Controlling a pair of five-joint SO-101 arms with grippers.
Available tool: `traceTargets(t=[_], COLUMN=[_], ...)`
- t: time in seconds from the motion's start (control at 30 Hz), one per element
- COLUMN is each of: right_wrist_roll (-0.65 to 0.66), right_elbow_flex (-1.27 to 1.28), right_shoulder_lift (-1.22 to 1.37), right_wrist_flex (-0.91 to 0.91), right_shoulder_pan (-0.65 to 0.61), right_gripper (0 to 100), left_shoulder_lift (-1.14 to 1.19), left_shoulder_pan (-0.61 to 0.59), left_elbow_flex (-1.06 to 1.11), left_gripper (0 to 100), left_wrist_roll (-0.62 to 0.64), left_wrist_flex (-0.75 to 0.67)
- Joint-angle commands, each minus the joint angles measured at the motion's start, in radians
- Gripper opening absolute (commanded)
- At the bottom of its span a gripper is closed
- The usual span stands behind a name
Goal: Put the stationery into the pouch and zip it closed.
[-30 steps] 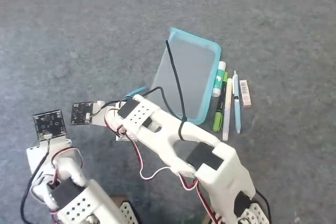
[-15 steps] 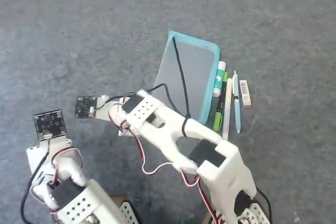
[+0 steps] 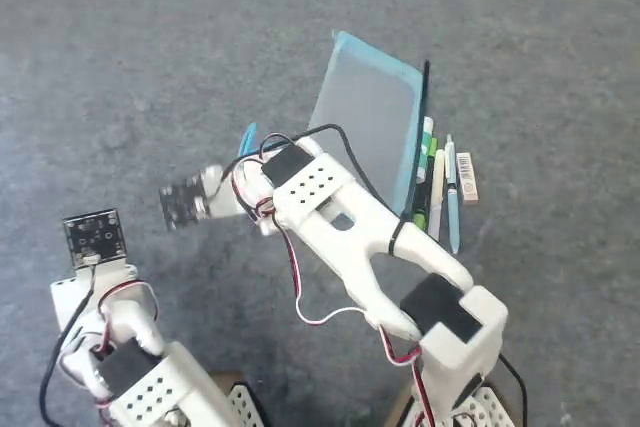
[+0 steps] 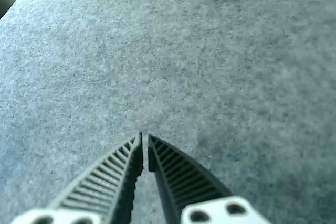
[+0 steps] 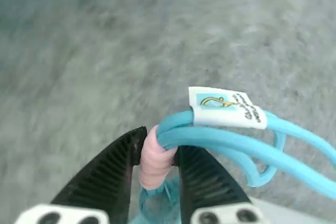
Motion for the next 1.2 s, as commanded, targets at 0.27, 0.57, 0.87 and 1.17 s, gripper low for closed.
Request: traceTargets(t=[0.27,0.57,0.87,1.17], right_wrist_roll=[0.674,0.606,0.267,-0.39], right_elbow_flex=[-0.038,0.141,0.18,-0.072], right_shoulder_lift=[-0.093,-0.096,-0.107,-0.107], right_wrist_flex=[0.427,0.302,0.035,0.236], right_shoulder_pan=[0.065,0.073,0.085,0.088], right_gripper=[1.0,14.3,15.5,15.4], left_shoulder_lift=[-0.017,-0.017,-0.017,-0.017], left_shoulder_pan=[0.0,0.0,0.002,0.002], left_elbow_flex=[-0.008,-0.008,-0.008,-0.008], left_gripper=[1,1,1,1], left_wrist_roll=[-0.009,-0.009,-0.009,-0.009], left_wrist_flex=[0.009,0.009,0.009,0.009])
